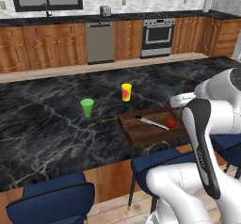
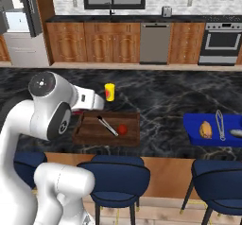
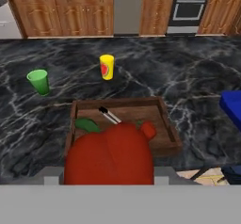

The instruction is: Gather the bell peppers from the fridge and place them on a tray on the dining counter. Then gather the fish and chicken drumstick from the fridge and place them on the other tray.

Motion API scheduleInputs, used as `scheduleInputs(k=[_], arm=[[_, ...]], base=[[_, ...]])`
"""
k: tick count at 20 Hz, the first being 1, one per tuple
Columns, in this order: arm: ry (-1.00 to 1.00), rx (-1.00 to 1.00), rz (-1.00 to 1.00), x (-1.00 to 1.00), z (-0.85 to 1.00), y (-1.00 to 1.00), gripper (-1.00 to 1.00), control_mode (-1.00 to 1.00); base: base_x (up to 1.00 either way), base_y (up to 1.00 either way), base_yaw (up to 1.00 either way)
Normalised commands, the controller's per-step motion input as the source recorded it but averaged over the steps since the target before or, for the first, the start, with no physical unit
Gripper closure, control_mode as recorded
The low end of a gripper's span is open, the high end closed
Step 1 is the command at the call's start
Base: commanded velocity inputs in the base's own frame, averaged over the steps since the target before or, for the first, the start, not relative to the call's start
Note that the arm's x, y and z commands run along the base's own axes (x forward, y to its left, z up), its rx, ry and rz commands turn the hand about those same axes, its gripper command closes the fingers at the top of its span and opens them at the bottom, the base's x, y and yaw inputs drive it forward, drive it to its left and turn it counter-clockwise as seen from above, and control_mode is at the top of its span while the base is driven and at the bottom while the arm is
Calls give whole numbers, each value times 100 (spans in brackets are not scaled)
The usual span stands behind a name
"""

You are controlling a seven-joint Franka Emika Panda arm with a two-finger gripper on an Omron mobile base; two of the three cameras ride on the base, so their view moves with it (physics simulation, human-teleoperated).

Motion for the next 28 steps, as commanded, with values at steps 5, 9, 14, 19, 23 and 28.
scheduleInputs(k=[5,9,14,19,23,28], arm=[[12,0,0,43,-44,0,100,-100],[12,0,0,45,-39,0,100,-100],[10,-1,0,49,-31,5,100,-100],[3,-2,0,36,-36,10,100,-100],[12,0,0,38,-46,1,100,-100],[15,0,0,41,-48,4,100,-100]], base=[[0,0,0],[0,0,0],[0,0,0],[0,0,0],[0,0,0],[0,0,0]])
